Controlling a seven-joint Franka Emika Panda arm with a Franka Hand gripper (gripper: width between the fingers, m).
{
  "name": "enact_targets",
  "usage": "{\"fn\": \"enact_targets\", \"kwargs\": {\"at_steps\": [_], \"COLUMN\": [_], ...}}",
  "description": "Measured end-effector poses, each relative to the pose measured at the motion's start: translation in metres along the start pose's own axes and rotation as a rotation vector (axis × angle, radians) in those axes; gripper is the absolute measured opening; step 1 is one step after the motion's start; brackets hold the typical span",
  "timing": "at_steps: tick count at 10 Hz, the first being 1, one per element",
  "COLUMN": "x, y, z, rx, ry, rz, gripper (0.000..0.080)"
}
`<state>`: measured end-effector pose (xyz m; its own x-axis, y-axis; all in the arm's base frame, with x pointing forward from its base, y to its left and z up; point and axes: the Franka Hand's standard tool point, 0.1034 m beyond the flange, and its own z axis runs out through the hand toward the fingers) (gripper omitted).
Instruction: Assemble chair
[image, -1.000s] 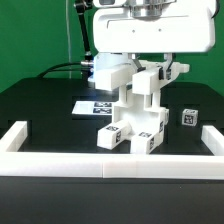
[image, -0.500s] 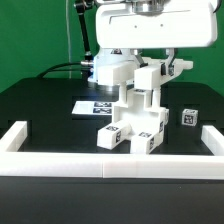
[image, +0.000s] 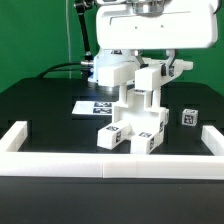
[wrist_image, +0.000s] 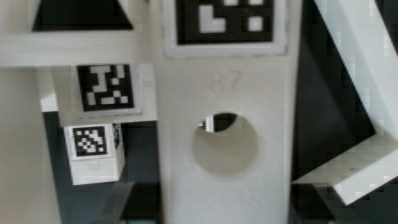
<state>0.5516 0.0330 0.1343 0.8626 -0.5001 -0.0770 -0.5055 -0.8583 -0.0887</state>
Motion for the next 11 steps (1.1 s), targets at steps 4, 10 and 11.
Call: {"fn": "enact_targets", "kwargs": {"at_steps": [4, 10, 11], "x": [-0.0007, 0.0009, 0.0008], "y": [-0.0003, 0.0002, 0.0001], "z": [0.0020, 0.0045, 0.0037], "rx": [-0.002, -0.003, -0.002], "ry": [0.001, 0.009, 0.009], "rz": [-0.003, -0.002, -0.002], "gripper": [0.0290, 0.0290, 0.0290]}}
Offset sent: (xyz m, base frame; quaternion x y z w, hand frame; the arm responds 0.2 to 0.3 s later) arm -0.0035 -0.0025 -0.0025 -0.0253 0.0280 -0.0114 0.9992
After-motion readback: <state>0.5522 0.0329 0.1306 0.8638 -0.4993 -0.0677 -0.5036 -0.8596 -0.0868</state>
